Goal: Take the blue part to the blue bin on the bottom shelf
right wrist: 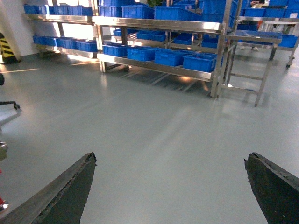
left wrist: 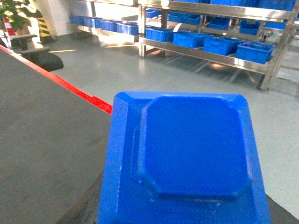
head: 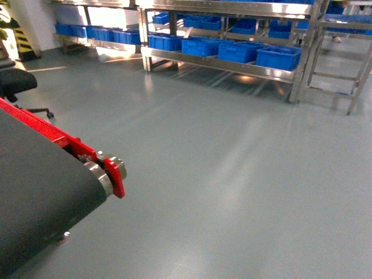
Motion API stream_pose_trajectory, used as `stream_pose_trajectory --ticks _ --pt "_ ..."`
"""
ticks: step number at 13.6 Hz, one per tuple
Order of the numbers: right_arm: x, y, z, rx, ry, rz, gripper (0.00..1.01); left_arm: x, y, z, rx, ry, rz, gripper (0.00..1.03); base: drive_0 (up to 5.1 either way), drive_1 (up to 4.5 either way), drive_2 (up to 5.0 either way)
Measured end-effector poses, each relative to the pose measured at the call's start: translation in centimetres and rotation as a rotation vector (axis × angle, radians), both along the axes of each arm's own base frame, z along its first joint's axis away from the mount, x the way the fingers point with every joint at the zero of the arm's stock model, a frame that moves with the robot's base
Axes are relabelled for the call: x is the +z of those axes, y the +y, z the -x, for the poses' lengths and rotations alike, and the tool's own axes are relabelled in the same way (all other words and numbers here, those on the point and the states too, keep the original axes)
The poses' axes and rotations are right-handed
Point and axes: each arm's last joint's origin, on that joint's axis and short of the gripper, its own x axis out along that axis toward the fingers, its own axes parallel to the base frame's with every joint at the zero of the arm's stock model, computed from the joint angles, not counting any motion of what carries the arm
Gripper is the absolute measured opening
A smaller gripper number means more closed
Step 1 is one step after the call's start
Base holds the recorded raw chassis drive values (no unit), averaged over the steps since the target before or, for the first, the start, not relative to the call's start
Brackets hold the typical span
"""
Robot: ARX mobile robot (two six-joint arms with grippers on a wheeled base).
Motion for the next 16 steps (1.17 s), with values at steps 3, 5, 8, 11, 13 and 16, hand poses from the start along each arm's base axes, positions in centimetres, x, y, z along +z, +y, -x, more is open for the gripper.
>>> stream_pose_trajectory --ticks 3,5,8,11,13,16 --pt "0.0 0.0 0.0 0.0 0.0 0.0 0.98 0.0 0.0 0.0 0.0 0.0 0.0 0.43 -1.6 -1.6 -1.6" --pt "0.0 0.0 0.0 0.0 0.0 0.0 0.98 0.01 0.0 0.0 0.0 -0.001 0.0 0.43 -1.6 -1.58 -1.6" --pt "0.0 0.0 0.0 0.0 0.0 0.0 0.98 0.0 0.0 0.0 0.0 0.0 0.0 0.43 -1.5 -1.5 -1.5" --pt "0.0 0.0 0.0 0.0 0.0 0.0 0.98 0.0 0.0 0.0 0.0 0.0 0.0 0.43 -1.7 -1.71 -1.7" --pt "0.0 0.0 0.0 0.0 0.0 0.0 0.98 0.01 0.0 0.0 0.0 -0.001 0.0 0.43 -1.4 -1.44 -1.4" --pt "0.0 0.0 0.0 0.0 0.0 0.0 0.98 0.0 0.0 0.0 0.0 0.0 0.0 0.43 -1.7 -1.65 -1.7"
